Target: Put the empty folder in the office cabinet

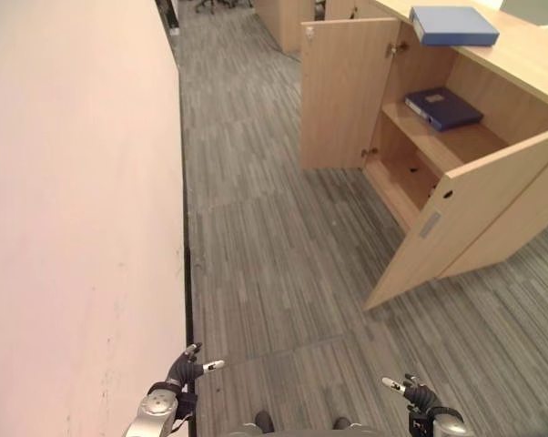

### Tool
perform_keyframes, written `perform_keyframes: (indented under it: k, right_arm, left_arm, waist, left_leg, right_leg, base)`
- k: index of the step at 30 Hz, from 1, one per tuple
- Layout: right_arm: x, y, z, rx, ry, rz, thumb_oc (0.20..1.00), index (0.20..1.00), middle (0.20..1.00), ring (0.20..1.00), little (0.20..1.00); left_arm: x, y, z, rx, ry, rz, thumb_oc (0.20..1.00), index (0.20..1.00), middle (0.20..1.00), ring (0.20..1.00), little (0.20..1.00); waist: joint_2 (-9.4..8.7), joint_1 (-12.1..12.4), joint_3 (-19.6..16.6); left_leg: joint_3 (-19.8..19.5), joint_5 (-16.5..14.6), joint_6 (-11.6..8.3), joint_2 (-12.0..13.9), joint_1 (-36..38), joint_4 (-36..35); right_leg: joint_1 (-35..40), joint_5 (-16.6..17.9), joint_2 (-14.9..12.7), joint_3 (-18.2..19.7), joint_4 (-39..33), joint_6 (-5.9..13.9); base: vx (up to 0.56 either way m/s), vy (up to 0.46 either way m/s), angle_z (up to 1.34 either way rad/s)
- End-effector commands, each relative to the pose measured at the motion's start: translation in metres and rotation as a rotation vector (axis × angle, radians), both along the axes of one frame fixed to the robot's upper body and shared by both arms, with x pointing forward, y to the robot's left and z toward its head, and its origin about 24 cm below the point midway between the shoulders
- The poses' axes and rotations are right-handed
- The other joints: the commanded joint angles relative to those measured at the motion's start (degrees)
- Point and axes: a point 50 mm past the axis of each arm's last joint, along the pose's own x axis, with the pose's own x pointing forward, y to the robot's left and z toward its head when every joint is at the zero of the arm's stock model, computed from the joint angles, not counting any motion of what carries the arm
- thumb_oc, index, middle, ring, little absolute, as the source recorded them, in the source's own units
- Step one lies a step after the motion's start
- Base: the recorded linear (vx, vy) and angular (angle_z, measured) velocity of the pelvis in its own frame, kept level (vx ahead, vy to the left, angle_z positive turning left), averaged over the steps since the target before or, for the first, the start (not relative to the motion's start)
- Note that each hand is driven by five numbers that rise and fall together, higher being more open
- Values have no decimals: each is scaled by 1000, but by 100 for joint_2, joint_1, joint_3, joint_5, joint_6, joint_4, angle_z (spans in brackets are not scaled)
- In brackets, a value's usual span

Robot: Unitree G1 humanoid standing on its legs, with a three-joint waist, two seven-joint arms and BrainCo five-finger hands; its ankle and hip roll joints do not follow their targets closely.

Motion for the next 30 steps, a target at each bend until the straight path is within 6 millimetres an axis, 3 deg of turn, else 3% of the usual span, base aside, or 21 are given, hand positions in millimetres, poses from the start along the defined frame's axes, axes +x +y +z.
perform_keyframes:
  k: [1, 2, 4, 5, 6, 7, 8, 9, 12, 14, 17, 19, 22, 25, 26, 27, 28, 29, 30]
  right_arm:
    - [13, -20, 12, -30, -63, -57, 1000, 1000, 1000, 1000, 1000]
    - [10, -23, 10, -34, -46, -84, 1000, 1000, 1000, 1000, 1000]
    - [5, -28, 9, -36, -31, -113, 1000, 1000, 1000, 1000, 1000]
    - [2, -32, 9, -44, -20, -127, 1000, 1000, 1000, 1000, 1000]
    - [2, -32, 9, -44, -20, -127, 1000, 1000, 1000, 1000, 1000]
    - [4, -35, 10, -50, -22, -135, 1000, 1000, 1000, 1000, 1000]
    - [3, -44, 13, -66, -19, -168, 1000, 1000, 1000, 1000, 1000]
    - [3, -44, 13, -66, -19, -168, 1000, 1000, 1000, 1000, 1000]
    - [3, -52, 15, -70, -29, -221, 1000, 1000, 1000, 1000, 1000]
    - [-9, -59, 14, -67, -18, -305, 1000, 1000, 1000, 1000, 1000]
    - [-19, -60, 12, -68, -5, -346, 1000, 1000, 1000, 1000, 1000]
    - [-32, -59, 8, -58, 31, -375, 1000, 1000, 1000, 1000, 1000]
    - [-51, -57, 2, -37, 66, -442, 1000, 1000, 1000, 1000, 1000]
    - [-69, -50, -4, 1, 90, -527, 1000, 1000, 1000, 1000, 1000]
    - [-73, -51, -4, 0, 93, -546, 1000, 1000, 1000, 1000, 1000]
    - [-72, -51, -4, -1, 98, -550, 1000, 1000, 1000, 1000, 1000]
    - [-71, -50, -5, 6, 100, -554, 1000, 1000, 1000, 1000, 1000]
    - [-73, -50, -5, -2, 101, -575, 1000, 1000, 1000, 1000, 1000]
    - [-74, -50, -5, -1, 105, -574, 1000, 1000, 1000, 1000, 1000]
  left_arm:
    - [30, 0, 17, -11, -109, -8, 1000, 1000, 1000, 1000, 1000]
    - [34, -2, 18, -17, -121, -5, 1000, 1000, 1000, 1000, 1000]
    - [34, -2, 19, -24, -127, 2, 1000, 1000, 1000, 1000, 1000]
    - [33, -1, 21, -33, -139, 16, 1000, 1000, 1000, 1000, 1000]
    - [33, -1, 21, -34, -139, 16, 1000, 1000, 1000, 1000, 1000]
    - [35, 1, 23, -34, -151, 24, 1000, 1000, 1000, 1000, 1000]
    - [36, 2, 24, -33, -162, 37, 1000, 1000, 1000, 1000, 1000]
    - [36, 2, 24, -33, -162, 37, 1000, 1000, 1000, 1000, 1000]
    - [39, 8, 27, -25, -179, 59, 1000, 1000, 1000, 1000, 1000]
    - [39, 13, 28, -19, -194, 83, 1000, 1000, 1000, 1000, 1000]
    - [39, 13, 28, -16, -200, 87, 1000, 1000, 1000, 1000, 1000]
    - [37, 12, 27, -12, -194, 73, 1000, 1000, 1000, 1000, 1000]
    - [38, 7, 26, -17, -183, 30, 1000, 1000, 1000, 1000, 1000]
    - [43, 5, 29, -3, -190, -8, 1000, 1000, 1000, 1000, 1000]
    - [43, 7, 30, 7, -188, -15, 1000, 1000, 1000, 1000, 1000]
    - [42, 9, 30, 15, -185, -23, 1000, 1000, 1000, 1000, 1000]
    - [41, 9, 32, 15, -187, -31, 1000, 1000, 1000, 1000, 1000]
    - [35, 15, 32, 13, -178, -23, 1000, 1000, 1000, 1000, 1000]
    - [29, 18, 31, 9, -168, -10, 1000, 1000, 1000, 1000, 1000]
  waist:
    - [14, -7, 230]
    - [-16, 5, 290]
    - [5, 14, 260]
    - [59, 18, 272]
    - [54, 35, 278]
    - [111, 50, 318]
    - [177, 61, 398]
    - [177, 61, 398]
    - [205, 45, 396]
    - [214, 9, 264]
    - [167, -6, 187]
    - [170, -43, 53]
    - [151, -132, -70]
    - [36, -203, -164]
    - [-2, -175, -140]
    - [11, -149, -91]
    - [32, -134, -71]
    - [67, -59, -24]
    - [65, -60, -2]
  left_leg:
    - [-289, 133, -839, 1016, -441, 1632]
    - [-398, 403, -847, 1089, -803, 1798]
    - [-455, 344, -770, 1286, -960, 1373]
    - [-601, 524, -762, 1554, -1023, 902]
    - [-576, 538, -769, 1552, -989, 869]
    - [-758, 785, -802, 1745, -1092, 579]
    - [-1137, 1169, -905, 2072, -1178, 81]
    - [-1137, 1169, -905, 2072, -1178, 81]
    - [-1493, 1449, -1045, 2404, -1209, -354]
    - [-1900, 1708, -1225, 2698, -1186, -538]
    - [-2028, 1803, -1225, 2689, -1124, -523]
    - [-1945, 1565, -1225, 2659, -1071, -464]
    - [-1821, 1270, -1225, 2554, -1081, -299]
    - [-1371, 825, -1225, 2130, -917, -201]
    - [-1101, 753, -1220, 1978, -718, -322]
    - [-839, 662, -1110, 1806, -526, -437]
    - [-640, 578, -967, 1636, -375, -527]
    - [-165, 366, -740, 1371, -144, -600]
    - [30, 234, -612, 1219, -21, -637]
  right_leg:
    - [41, -338, -209, 182, 298, 217]
    - [16, -426, -242, 207, 445, 204]
    - [-4, -598, -297, 321, 622, 300]
    - [-18, -740, -348, 513, 840, 409]
    - [-34, -768, -357, 536, 883, 407]
    - [-63, -848, -381, 706, 1023, 478]
    - [-239, -1052, -489, 1135, 1472, 588]
    - [-239, -1052, -489, 1135, 1472, 588]
    - [-476, -1422, -704, 1746, 2134, 727]
    - [-612, -1726, -922, 2388, 2536, 938]
    - [-531, -1698, -1116, 2585, 2430, 1112]
    - [-428, -1653, -1257, 2650, 2302, 1249]
    - [-160, -1254, -1508, 2687, 2014, 1273]
    - [-335, 173, -1838, 2695, 2128, 1273]
    - [-542, 864, -2012, 2613, 2299, 1273]
    - [-747, 1237, -2266, 2175, 2550, 1273]
    - [-913, 1301, -2395, 1824, 2785, 1266]
    - [-1060, 1364, -2614, 746, 3181, 1233]
    - [-1124, 1159, -2508, 289, 3293, 1180]
  base:
    - [80, -89, -43]
    - [139, 0, -47]
    - [261, 155, -32]
    - [232, 186, -53]
    - [261, 256, -83]
    - [281, 340, -106]
    - [280, 344, -96]
    - [279, 329, -114]
    - [328, 360, -79]
    - [568, 694, -90]
    - [277, 425, -81]
    - [248, 378, -38]
    - [320, 482, -8]
    - [270, 485, -28]
    - [197, 527, -12]
    - [146, 587, -73]
    - [192, 873, -121]
    - [211, 886, -182]
    - [204, 873, -145]
